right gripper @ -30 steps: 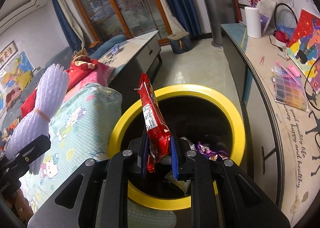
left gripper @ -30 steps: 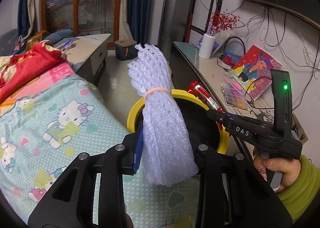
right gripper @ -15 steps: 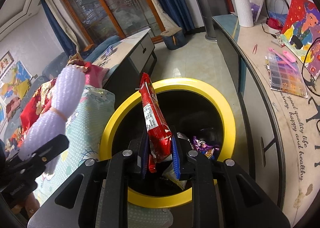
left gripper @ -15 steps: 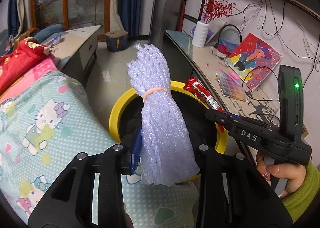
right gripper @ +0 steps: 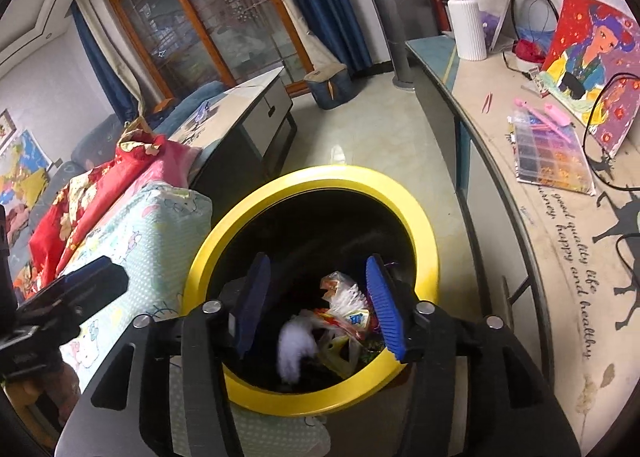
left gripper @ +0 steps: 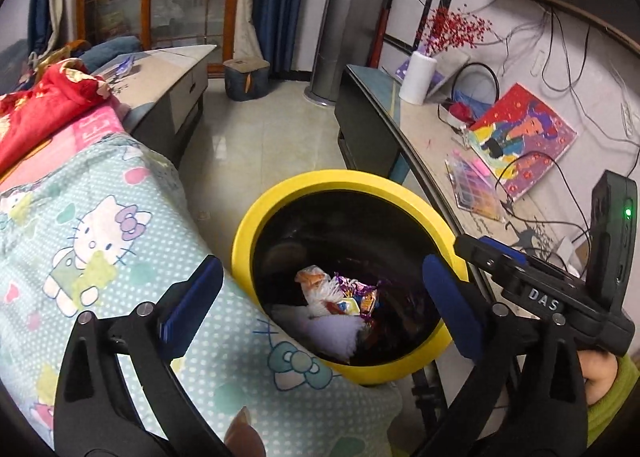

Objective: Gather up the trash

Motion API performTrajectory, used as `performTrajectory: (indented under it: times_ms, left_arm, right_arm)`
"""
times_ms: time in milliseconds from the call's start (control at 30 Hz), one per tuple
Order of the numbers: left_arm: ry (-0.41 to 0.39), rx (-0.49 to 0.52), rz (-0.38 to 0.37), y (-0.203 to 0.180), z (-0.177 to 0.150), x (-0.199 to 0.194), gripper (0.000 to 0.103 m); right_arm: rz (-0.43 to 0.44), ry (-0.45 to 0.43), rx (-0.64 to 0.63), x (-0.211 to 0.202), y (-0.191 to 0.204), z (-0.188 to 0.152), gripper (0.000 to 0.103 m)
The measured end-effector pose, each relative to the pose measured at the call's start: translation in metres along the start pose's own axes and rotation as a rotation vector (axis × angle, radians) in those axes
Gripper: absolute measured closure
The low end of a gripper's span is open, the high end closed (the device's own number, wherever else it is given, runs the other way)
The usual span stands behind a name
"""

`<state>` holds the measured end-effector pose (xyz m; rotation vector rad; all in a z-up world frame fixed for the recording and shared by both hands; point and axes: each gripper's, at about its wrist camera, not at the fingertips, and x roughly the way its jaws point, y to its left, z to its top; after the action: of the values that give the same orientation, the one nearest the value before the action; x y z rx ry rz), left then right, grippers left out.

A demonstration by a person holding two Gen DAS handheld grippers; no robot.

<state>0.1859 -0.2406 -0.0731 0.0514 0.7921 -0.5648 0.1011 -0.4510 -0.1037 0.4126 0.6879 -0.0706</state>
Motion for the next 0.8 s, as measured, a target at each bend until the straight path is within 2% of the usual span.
performTrajectory:
  times_ms: [133,200,267,667,800]
  left_arm:
    - [-0.02,-0.019,0.015,0.005,0.001,-0.013,0.011]
    - [-0.033,-0.034,0.019,0.009,-0.001,-0.021,0.011]
    - [-0.04,-0.046,0.031,0.013,-0.001,-0.029,0.011]
    - [-0.103,-0.12,0.138,0.054,-0.019,-0.087,0.011]
    - [-0.133,-0.15,0.198,0.07,-0.03,-0.108,0.011]
  right_arm:
    - [-0.011,-0.036,-0.03,-0.014,0.007,0.002,0.038]
    - [-0.021,-0.057,-0.05,-0.023,0.014,0.003,0.029]
    - [-0.026,-0.079,-0.065,-0.03,0.021,0.003,0.024]
    - [0.013,-0.19,-0.194,-0.069,0.078,-0.005,0.007]
    - [0.027,-0.23,-0.25,-0.078,0.103,-0.014,0.007]
